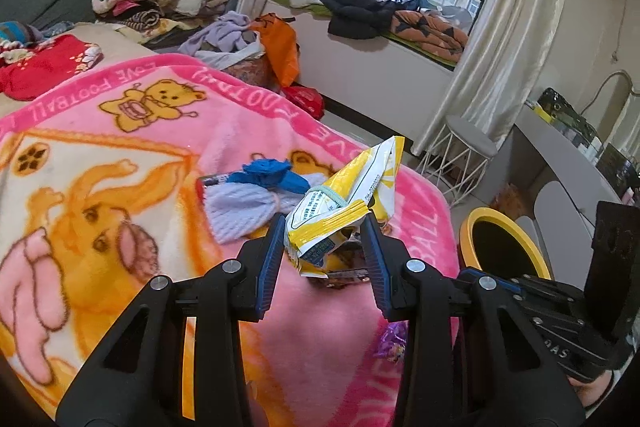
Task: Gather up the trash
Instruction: 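Lift both held wrappers and carry them over the yellow-rimmed bin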
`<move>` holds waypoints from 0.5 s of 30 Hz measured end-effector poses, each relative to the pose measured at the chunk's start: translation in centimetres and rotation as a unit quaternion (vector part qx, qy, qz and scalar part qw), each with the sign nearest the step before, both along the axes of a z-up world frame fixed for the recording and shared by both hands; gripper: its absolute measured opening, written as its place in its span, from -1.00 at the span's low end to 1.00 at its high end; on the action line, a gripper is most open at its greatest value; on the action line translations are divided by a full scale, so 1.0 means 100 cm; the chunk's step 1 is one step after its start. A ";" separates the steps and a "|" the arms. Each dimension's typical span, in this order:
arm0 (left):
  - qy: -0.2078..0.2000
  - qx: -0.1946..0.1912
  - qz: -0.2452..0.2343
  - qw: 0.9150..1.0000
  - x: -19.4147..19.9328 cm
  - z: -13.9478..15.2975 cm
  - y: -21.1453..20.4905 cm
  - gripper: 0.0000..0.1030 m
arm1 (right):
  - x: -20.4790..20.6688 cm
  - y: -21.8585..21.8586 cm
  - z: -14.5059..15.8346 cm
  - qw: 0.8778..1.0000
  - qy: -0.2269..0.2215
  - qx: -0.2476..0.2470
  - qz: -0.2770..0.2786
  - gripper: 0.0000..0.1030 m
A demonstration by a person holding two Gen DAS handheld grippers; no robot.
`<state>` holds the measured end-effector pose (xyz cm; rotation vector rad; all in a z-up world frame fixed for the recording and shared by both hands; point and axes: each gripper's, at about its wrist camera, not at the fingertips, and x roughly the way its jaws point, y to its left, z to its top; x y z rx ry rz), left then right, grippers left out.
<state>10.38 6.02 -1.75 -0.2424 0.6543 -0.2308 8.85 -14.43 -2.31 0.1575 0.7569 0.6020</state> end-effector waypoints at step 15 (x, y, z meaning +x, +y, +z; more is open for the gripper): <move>0.015 0.009 -0.026 1.000 0.002 -0.013 -0.022 -0.38 | 0.007 -0.013 -0.062 0.988 0.151 -0.005 0.006 0.09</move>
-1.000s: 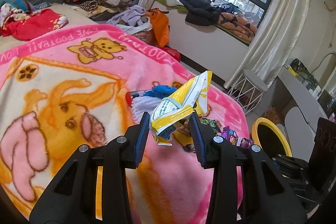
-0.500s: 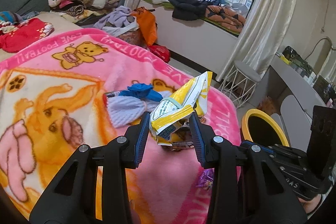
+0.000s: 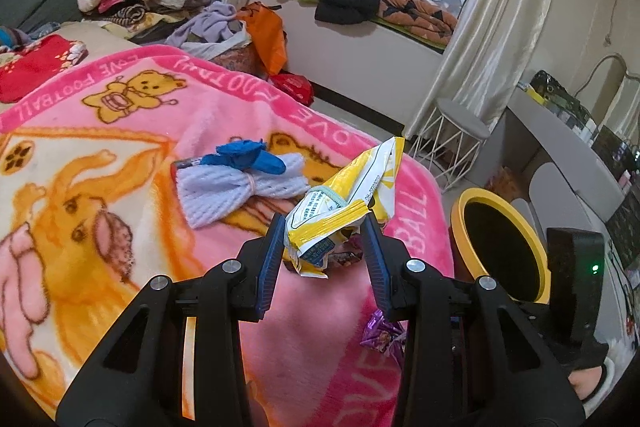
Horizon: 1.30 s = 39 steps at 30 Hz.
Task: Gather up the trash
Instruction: 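Lift both held wrappers and carry them over the yellow-rimmed bin, then lower both wrappers into the bin and open both tools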
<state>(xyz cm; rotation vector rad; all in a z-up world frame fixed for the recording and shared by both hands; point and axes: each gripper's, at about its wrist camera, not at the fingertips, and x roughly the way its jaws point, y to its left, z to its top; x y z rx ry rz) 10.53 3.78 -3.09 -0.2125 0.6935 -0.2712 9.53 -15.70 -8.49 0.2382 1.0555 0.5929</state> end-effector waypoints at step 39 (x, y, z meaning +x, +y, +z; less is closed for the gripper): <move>-0.019 0.019 -0.100 0.995 0.005 0.010 -0.094 -0.38 | 0.013 -0.151 0.044 0.976 -0.101 0.032 -0.192 -0.37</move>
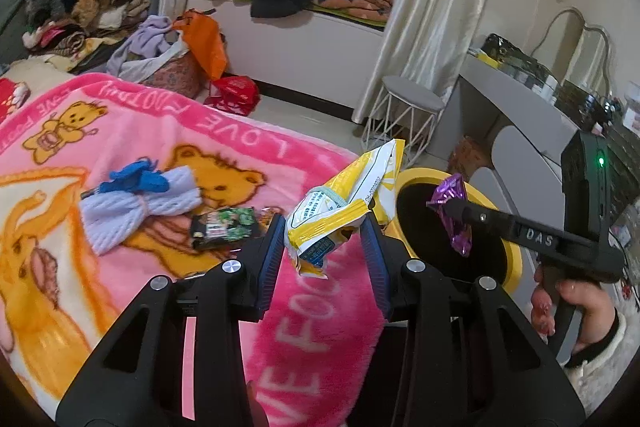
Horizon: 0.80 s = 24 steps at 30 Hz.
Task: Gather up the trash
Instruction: 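Lower both wrappers into the bin and open both tools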
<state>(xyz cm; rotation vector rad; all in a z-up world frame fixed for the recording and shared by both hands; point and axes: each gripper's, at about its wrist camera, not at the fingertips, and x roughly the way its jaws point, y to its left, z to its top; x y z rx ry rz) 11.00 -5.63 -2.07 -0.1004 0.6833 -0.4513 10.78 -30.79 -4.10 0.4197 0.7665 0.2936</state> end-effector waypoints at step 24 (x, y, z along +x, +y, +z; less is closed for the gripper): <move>0.002 0.020 -0.067 0.998 0.000 -0.010 -0.067 -0.38 | -0.015 -0.069 -0.001 0.995 -0.005 -0.005 -0.095 -0.37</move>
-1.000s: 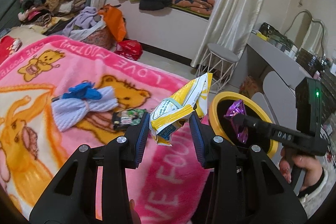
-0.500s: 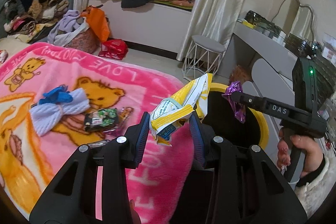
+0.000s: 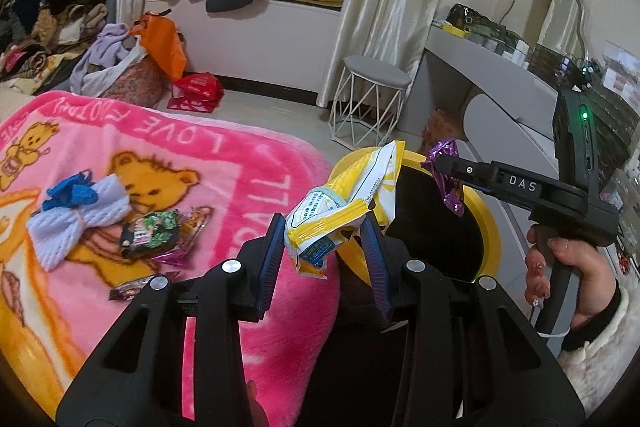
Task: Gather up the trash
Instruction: 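Lower both wrappers into the bin and open both tools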
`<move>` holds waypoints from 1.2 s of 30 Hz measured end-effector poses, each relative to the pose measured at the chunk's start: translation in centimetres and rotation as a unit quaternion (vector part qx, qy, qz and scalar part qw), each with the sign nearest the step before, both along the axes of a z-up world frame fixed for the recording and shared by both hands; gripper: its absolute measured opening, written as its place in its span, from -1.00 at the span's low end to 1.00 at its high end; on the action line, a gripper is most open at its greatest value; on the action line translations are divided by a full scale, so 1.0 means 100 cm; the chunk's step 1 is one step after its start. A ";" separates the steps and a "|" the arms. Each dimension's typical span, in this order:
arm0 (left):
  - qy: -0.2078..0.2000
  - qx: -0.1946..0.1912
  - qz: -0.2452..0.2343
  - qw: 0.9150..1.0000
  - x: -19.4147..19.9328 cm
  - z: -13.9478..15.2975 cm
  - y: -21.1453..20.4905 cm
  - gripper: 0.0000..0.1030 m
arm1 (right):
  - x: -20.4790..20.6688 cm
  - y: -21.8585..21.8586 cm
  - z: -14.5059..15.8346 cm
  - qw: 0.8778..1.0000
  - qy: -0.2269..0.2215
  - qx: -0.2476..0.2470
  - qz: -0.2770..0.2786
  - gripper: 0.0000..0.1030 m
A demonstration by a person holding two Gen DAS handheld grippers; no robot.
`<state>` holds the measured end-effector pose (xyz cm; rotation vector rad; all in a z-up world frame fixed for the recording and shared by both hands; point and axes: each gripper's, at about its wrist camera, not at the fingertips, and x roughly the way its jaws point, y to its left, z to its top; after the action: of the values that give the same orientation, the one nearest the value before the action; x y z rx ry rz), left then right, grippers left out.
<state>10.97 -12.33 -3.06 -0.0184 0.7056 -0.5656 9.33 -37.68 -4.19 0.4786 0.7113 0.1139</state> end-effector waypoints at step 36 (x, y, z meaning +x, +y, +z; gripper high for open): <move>0.044 0.049 -0.073 0.995 0.028 -0.048 -0.090 -0.36 | -0.001 -0.052 -0.031 0.995 0.036 -0.010 -0.091 -0.18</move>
<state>13.80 -21.33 -7.91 0.1018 0.8249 -0.6731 9.22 -42.86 -7.33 0.5288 0.7360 -0.0808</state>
